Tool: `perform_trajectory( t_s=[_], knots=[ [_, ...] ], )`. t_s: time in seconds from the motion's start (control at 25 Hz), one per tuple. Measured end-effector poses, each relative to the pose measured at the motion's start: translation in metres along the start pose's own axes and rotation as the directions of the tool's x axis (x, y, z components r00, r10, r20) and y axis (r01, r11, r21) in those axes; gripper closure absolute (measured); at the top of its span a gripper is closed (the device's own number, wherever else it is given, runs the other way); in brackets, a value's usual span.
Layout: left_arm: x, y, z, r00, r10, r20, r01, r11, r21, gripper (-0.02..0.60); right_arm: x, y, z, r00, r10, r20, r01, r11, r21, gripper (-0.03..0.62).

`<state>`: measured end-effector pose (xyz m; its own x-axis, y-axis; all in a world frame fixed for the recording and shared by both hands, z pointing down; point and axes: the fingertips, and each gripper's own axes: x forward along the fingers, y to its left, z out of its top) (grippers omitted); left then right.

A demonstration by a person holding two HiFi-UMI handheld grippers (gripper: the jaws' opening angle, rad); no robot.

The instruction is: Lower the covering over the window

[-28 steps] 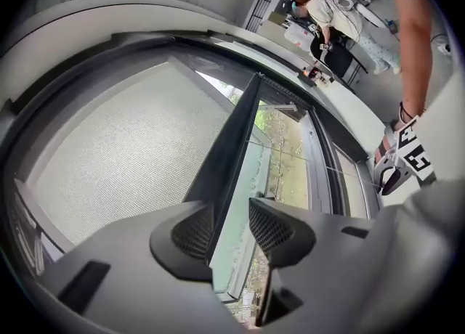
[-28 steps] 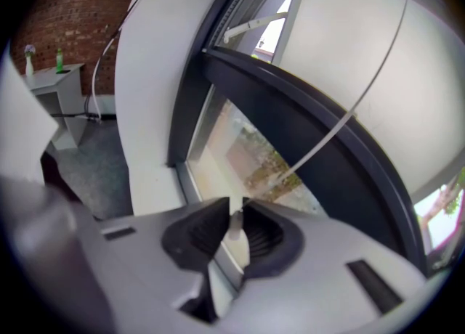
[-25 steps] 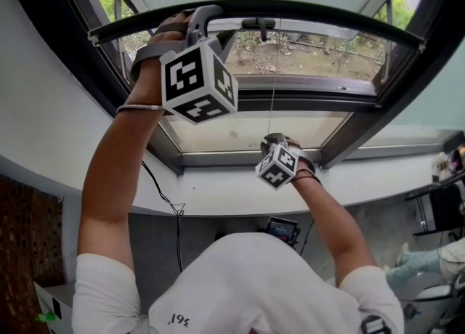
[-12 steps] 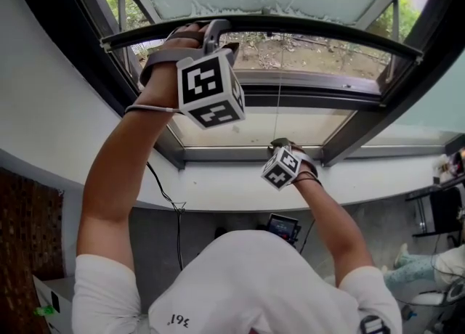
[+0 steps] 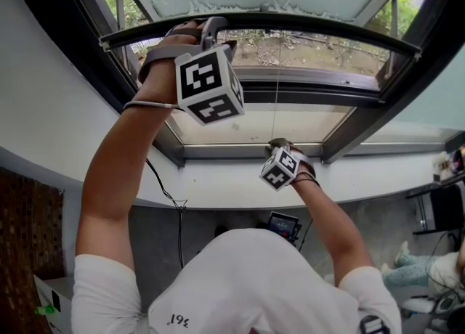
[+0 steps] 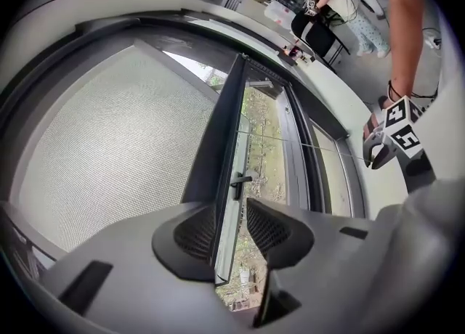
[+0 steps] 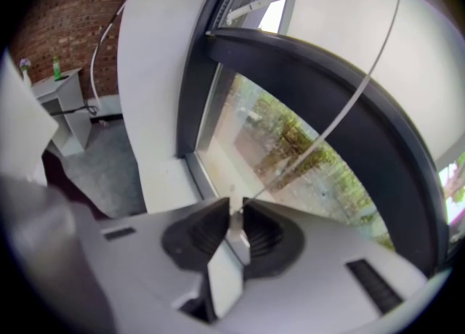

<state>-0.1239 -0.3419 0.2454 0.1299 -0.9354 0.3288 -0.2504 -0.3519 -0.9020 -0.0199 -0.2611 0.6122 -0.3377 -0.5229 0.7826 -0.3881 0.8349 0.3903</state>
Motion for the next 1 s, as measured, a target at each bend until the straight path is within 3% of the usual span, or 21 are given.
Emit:
perform_trajectory(
  t_s=[0.28,1.0],
  knots=[
    [0.002,-0.006,-0.003,1.000,-0.007,0.005,0.007,0.999,-0.032,0.445,0.000,0.007,-0.006,1.000,0.002,-0.003,-0.002,1.000,0.001,0.533],
    [0.007,-0.028,-0.009,0.996,-0.078,-0.034,0.078,0.997,-0.003,0.449,0.006,0.018,-0.026,0.999,0.023,-0.048,-0.023,1.000,-0.001,0.533]
  ],
)
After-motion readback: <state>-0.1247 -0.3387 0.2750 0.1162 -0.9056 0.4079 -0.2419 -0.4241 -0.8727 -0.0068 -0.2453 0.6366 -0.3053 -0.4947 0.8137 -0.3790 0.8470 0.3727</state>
